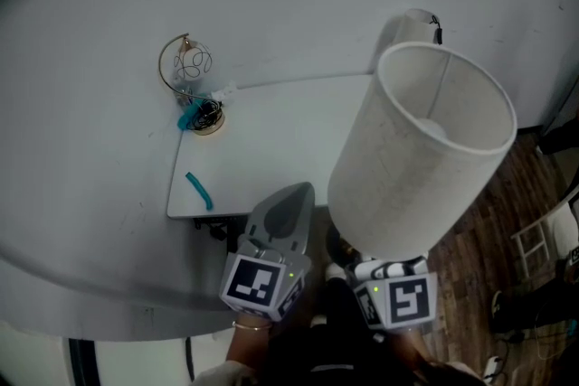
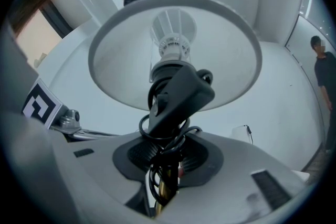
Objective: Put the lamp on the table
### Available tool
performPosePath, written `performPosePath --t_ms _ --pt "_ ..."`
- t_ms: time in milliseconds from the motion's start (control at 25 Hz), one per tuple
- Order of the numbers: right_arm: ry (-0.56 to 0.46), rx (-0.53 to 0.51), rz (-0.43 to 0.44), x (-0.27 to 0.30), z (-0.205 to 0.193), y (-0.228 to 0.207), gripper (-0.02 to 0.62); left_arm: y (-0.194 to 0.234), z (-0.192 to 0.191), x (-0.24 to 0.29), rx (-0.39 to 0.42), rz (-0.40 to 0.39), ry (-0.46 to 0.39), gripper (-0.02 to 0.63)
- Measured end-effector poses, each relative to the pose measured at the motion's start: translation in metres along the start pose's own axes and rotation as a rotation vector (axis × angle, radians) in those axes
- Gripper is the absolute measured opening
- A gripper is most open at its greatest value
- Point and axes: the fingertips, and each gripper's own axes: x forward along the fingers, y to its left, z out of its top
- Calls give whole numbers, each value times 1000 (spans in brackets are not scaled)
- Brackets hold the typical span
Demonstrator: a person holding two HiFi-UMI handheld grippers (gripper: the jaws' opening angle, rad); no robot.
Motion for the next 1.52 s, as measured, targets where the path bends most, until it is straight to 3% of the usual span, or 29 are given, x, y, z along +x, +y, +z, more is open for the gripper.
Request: performPosePath --t_ms 1520 --pt "5 0 60 125 -40 -62 104 73 -2 124 22 46 -4 -2"
